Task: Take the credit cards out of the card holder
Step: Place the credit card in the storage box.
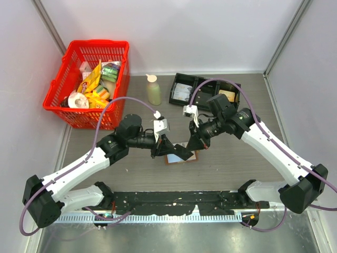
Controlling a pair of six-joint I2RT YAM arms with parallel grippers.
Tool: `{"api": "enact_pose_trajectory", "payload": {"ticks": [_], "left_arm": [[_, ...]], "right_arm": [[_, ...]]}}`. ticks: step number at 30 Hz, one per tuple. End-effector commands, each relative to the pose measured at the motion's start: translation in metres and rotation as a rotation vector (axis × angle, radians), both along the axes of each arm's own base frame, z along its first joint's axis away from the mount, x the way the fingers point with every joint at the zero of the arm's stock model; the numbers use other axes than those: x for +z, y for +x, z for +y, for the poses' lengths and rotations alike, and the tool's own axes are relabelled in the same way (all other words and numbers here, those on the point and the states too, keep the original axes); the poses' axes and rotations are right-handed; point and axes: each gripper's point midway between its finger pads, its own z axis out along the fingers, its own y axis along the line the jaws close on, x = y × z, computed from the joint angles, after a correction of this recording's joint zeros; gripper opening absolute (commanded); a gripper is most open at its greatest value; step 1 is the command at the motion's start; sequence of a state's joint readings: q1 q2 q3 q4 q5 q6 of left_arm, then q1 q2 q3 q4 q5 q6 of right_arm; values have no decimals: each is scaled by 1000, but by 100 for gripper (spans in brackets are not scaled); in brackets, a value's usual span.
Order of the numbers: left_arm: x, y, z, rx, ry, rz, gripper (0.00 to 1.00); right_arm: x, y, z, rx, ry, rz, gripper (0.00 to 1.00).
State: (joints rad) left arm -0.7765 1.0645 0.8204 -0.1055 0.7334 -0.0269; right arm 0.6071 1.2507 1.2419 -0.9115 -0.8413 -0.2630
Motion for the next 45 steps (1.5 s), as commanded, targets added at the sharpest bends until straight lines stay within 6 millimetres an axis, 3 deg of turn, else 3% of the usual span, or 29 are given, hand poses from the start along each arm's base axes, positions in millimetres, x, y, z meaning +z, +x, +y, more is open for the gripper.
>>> {"api": "enact_pose_trajectory", "payload": {"ticks": [1, 3, 4, 5, 7, 11, 13, 14, 16, 17, 18, 19, 20, 21, 22, 23, 24, 25, 27, 28, 31, 32, 39, 42, 45], "left_arm": [[22, -17, -5, -108, -58, 6, 3], [23, -18, -5, -118, -63, 10, 0], [23, -17, -4, -112, -62, 10, 0], [23, -15, -4, -99, -62, 9, 0], [23, -6, -4, -48, -59, 5, 0], [26, 24, 1, 136, -81, 2, 0], [34, 36, 2, 208, -120, -6, 0], [37, 41, 4, 241, -138, -15, 0], [44, 50, 6, 302, -175, -31, 0], [47, 54, 8, 332, -193, -36, 0], [53, 56, 10, 354, -213, -41, 0], [57, 60, 11, 381, -230, -41, 0], [63, 62, 13, 400, -250, -41, 0], [68, 65, 14, 421, -268, -43, 0], [74, 67, 15, 436, -292, -42, 0], [79, 69, 15, 450, -316, -39, 0], [84, 71, 15, 460, -346, -37, 0], [90, 72, 15, 470, -379, -30, 0], [102, 74, 13, 480, -445, -17, 0], [104, 75, 13, 483, -464, -4, 0], [108, 76, 7, 474, -520, 52, 0], [110, 75, 5, 465, -540, 79, 0], [108, 72, -3, 428, -598, 176, 0], [109, 70, -4, 410, -620, 198, 0], [108, 68, -6, 398, -622, 209, 0]], "right_arm": [[19, 4, 6, 33, 66, -95, 1], [17, 7, 5, 23, 60, -111, 1], [17, 9, 6, 13, 61, -119, 8], [13, 13, 5, -9, 49, -122, 15], [14, 23, 4, -65, 46, -138, 42], [38, 61, 0, -273, 179, -209, 66], [50, 75, -9, -415, 265, -192, 73], [60, 81, -15, -474, 294, -232, 75], [57, 89, -25, -586, 335, -251, 79], [66, 93, -29, -630, 376, -275, 88], [60, 95, -36, -695, 388, -287, 92], [77, 95, -43, -752, 465, -311, 99], [57, 101, -51, -831, 443, -287, 100], [79, 98, -53, -838, 541, -328, 100], [67, 94, -53, -831, 540, -318, 100], [76, 90, -54, -832, 587, -324, 100], [69, 91, -55, -847, 592, -308, 100], [79, 86, -56, -844, 652, -317, 100], [76, 74, -54, -792, 758, -346, 100], [89, 68, -56, -782, 840, -356, 100], [90, 64, -50, -733, 844, -361, 100], [74, 70, -46, -736, 768, -320, 100], [90, 63, -23, -605, 851, -221, 99], [97, 60, -18, -555, 883, -211, 93], [101, 60, -15, -529, 897, -214, 79]]}}
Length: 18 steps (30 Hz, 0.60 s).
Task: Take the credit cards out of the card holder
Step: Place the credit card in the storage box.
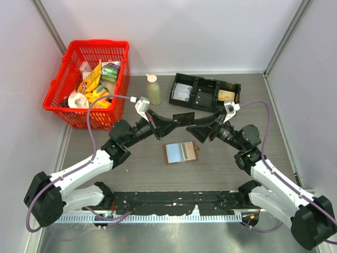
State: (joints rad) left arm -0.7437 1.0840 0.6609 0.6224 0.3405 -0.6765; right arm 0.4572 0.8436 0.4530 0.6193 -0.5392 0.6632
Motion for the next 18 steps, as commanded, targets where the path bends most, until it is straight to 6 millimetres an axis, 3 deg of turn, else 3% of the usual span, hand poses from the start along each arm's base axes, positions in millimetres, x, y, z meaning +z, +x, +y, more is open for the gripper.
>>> {"api": "enact_pose_trajectory", "payload": {"ticks": [1, 16, 18], "left_arm": [[28, -7, 0, -33, -102, -46, 0], [17, -10, 2, -43, -107, 0, 0], [15, -7, 4, -20, -101, 4, 8]], "right_arm": [[52, -14, 5, 79, 95, -147, 77], [52, -12, 2, 55, 82, -174, 6], [50, -11, 1, 48, 72, -171, 1]]}}
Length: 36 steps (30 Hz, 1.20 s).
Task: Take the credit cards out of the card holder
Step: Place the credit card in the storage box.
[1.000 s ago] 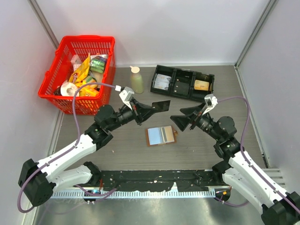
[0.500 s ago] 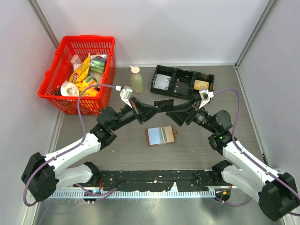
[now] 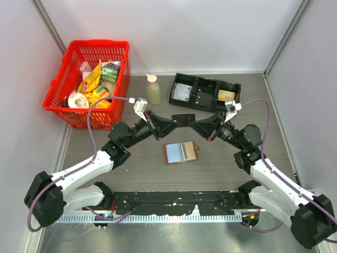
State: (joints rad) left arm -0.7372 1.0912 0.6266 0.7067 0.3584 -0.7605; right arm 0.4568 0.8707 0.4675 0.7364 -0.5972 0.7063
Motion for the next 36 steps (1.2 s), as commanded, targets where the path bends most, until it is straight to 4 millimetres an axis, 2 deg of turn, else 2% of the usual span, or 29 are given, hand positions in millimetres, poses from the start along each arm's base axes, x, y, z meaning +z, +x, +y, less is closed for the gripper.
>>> {"api": "enact_pose_trajectory", "payload": {"ticks": [1, 5, 7, 8, 9, 10, 11, 12, 13, 14, 17, 22, 23, 24, 25, 26, 27, 28, 29, 30, 31, 32, 33, 34, 35, 36], "left_arm": [[8, -1, 6, 24, -23, -27, 16], [-1, 9, 17, 117, 55, -29, 61], [-8, 15, 26, 177, 111, -30, 77], [-11, 19, 33, 216, 140, -28, 91], [-15, 22, 39, 252, 170, -27, 99], [-15, 24, 49, 295, 192, -28, 99], [-18, 26, 57, 331, 223, -28, 100], [-17, 28, 65, 371, 245, -32, 100], [-19, 32, 76, 429, 279, -31, 100], [-19, 33, 84, 463, 302, -29, 100], [-27, 39, 115, 597, 393, 35, 100], [-32, 41, 147, 707, 512, 50, 100], [-33, 41, 150, 711, 536, 53, 100], [-35, 42, 154, 724, 561, 64, 100], [-37, 44, 156, 728, 587, 70, 100], [-39, 45, 157, 721, 620, 68, 100], [-42, 46, 158, 718, 646, 79, 100], [-45, 48, 160, 719, 672, 92, 100], [-47, 50, 161, 720, 691, 101, 100], [-53, 53, 164, 725, 716, 123, 100], [-58, 54, 164, 716, 732, 135, 100], [-64, 57, 165, 713, 747, 152, 100], [-70, 58, 166, 708, 753, 174, 100], [-75, 60, 166, 706, 750, 202, 100], [-82, 60, 166, 695, 758, 222, 100], [-86, 60, 163, 668, 765, 225, 100]], "right_arm": [[28, -1, -5, -24, 19, -108, 1], [17, 13, -11, -83, -33, -57, 1], [13, 27, -19, -153, -54, -34, 1], [16, 32, -23, -180, -58, -32, 1], [1, 45, -28, -239, -105, 23, 1], [5, 52, -32, -270, -129, 25, 1], [-7, 63, -37, -323, -176, 58, 1], [-8, 70, -42, -357, -191, 69, 1], [-17, 81, -50, -412, -222, 106, 1], [-13, 86, -54, -437, -227, 100, 1], [-33, 117, -78, -589, -293, 199, 1], [-65, 165, -112, -769, -383, 337, 1], [-62, 172, -116, -791, -385, 340, 1], [-76, 181, -118, -799, -420, 374, 1], [-71, 190, -127, -845, -421, 374, 1], [-87, 198, -127, -849, -454, 407, 1], [-80, 206, -126, -856, -449, 404, 1], [-99, 214, -127, -863, -485, 453, 1], [-92, 222, -126, -865, -477, 446, 1], [-108, 229, -124, -863, -501, 479, 1], [-104, 237, -122, -863, -488, 477, 1], [-117, 245, -121, -864, -505, 502, 1], [-111, 252, -118, -864, -494, 495, 1], [-123, 260, -118, -867, -506, 518, 1], [-114, 269, -115, -867, -493, 506, 1], [-131, 274, -113, -861, -520, 542, 1]]}}
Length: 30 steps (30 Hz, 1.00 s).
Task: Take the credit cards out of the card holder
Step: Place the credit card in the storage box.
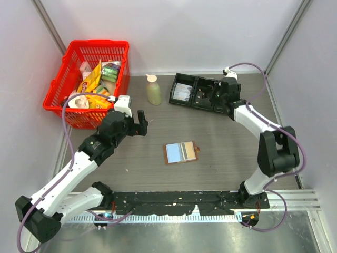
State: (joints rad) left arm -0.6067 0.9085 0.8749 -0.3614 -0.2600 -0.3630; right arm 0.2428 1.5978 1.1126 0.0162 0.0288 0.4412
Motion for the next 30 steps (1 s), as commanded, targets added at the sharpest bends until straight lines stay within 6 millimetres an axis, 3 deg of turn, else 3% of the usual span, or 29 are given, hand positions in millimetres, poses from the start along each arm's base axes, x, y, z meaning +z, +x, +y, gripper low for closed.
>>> {"api": "enact_pose_trajectory", "payload": {"ticks": [1, 7, 12, 17, 21, 26, 30], "left_arm": [[-19, -2, -1, -35, 19, 91, 100], [-42, -7, -4, -42, 49, 198, 100], [-41, -7, 4, -30, 83, 169, 100], [-44, -7, 13, -6, 117, 154, 100], [-50, -8, 10, -17, 129, 186, 100], [-53, -10, 3, -44, 109, 219, 100], [-51, -11, -1, -56, 88, 216, 100]], "right_arm": [[9, 42, 4, -38, 2, -22, 1], [-19, 63, 35, 43, 89, 98, 1], [-38, 70, 37, 24, 85, 165, 1], [-52, 73, 17, -44, -14, 208, 6], [-40, 70, 1, -82, -91, 195, 22], [-4, 60, -17, -108, -177, 139, 61], [18, 40, -15, -80, -228, 116, 75]]}}
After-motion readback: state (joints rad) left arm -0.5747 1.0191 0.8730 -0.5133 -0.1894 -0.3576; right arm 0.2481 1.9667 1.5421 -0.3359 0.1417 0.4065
